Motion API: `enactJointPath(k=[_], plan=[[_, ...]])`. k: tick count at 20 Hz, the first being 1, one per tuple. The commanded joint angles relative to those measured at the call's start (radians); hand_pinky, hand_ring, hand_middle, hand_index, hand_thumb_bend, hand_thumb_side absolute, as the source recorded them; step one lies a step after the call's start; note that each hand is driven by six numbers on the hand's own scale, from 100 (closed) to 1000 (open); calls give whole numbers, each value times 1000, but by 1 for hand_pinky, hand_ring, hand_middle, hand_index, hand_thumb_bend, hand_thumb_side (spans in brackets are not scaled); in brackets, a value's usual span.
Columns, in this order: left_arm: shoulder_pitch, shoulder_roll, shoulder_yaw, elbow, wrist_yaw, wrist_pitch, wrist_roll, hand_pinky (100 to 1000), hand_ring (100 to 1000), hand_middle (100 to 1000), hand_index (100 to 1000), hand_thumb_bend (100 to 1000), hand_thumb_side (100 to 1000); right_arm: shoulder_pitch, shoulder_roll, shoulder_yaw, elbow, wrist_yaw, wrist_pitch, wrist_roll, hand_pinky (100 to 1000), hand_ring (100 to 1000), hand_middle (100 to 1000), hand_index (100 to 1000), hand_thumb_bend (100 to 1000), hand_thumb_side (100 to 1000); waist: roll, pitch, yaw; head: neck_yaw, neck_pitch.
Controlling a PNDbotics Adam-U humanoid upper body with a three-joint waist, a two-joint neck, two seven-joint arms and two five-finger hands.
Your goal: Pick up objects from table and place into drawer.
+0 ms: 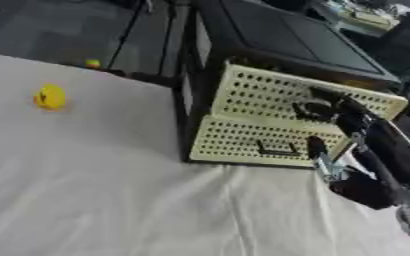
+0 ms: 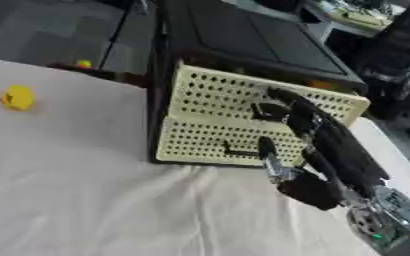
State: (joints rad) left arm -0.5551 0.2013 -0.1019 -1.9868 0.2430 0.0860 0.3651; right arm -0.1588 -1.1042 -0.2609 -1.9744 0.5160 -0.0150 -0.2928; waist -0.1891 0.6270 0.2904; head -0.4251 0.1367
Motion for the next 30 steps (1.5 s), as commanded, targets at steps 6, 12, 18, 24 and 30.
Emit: enactJointPath(k=[6, 12, 18, 24, 30], plan=[[-16, -8, -11, -13, -13, -2, -15, 651, 559, 801, 799, 100, 847, -9, -28, -30, 52, -7, -12, -9, 834, 984, 976, 948, 100, 1000, 3, -5, 19, -24, -29], [-15, -14, -13, -13, -17, -10, -22, 654, 559, 803, 797, 100, 849, -9, -40, -43, 109, 11, 25, -27, 851, 987, 982, 951, 100, 1000, 7, 2, 39, -46, -53], [-15, -17, -11, -13, -26, -11, -23, 655, 560, 804, 796, 100, 850, 0, -25, -43, 90, -24, 4, -24, 818, 960, 958, 936, 100, 1000, 9, 7, 28, -40, -53], [-4, -6, -1, -13, -19, -8, -7, 653, 561, 804, 797, 100, 844, 80, 16, -25, -23, -36, -55, -45, 768, 888, 890, 909, 100, 1000, 20, -37, -15, -18, -20], [16, 5, 14, -13, -5, -14, 15, 651, 563, 805, 797, 100, 837, 136, 25, -8, -26, -143, -246, -86, 729, 843, 848, 891, 100, 1000, 46, -90, -60, -3, 45]])
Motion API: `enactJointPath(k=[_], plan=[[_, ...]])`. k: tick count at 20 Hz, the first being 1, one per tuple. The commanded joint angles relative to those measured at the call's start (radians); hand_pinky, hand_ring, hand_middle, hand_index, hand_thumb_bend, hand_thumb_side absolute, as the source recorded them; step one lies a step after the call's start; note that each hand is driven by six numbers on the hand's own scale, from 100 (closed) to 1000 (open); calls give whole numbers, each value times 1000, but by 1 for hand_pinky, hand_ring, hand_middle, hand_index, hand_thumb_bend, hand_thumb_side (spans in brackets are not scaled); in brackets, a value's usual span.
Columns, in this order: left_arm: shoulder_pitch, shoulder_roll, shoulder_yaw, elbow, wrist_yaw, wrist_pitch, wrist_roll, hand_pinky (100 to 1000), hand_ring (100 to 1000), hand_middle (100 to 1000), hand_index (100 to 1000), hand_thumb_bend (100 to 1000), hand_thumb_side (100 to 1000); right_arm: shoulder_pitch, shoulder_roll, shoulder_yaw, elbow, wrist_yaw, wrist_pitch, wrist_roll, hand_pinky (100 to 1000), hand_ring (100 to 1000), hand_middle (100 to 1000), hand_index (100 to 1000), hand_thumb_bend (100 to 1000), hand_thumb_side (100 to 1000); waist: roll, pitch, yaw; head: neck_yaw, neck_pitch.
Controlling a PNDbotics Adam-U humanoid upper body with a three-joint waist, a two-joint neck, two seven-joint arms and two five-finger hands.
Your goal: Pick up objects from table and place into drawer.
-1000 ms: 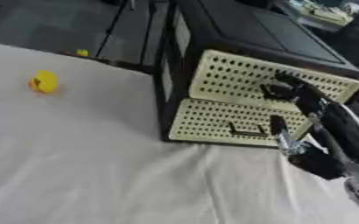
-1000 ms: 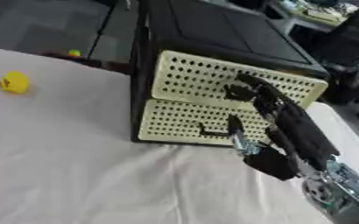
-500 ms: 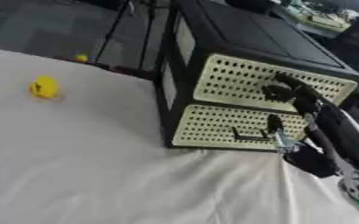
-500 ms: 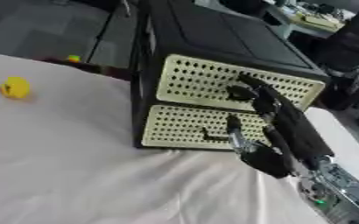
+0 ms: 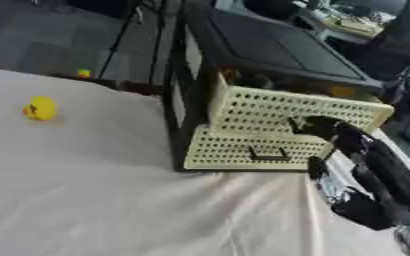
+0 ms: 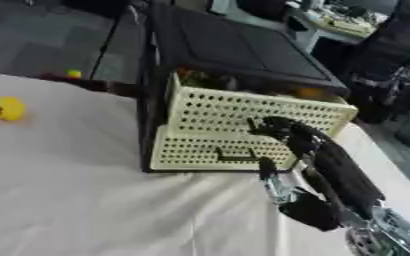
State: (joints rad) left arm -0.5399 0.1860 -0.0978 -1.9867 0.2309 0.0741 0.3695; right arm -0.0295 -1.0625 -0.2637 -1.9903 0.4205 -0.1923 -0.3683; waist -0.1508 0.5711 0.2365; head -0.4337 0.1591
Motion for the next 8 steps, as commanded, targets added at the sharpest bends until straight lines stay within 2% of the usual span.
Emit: enactJointPath(k=[1, 8], plan=[[4, 21, 12, -13, 10, -3, 13, 651, 563, 805, 797, 100, 836, 11, -15, -8, -10, -68, -104, -21, 726, 839, 845, 889, 100, 1000, 14, -43, -14, 9, 35], [21, 32, 30, -13, 20, -20, 34, 651, 565, 806, 797, 100, 828, 26, 16, -51, -10, -261, -348, -129, 697, 794, 793, 858, 100, 1000, 51, -88, -55, 74, 91]])
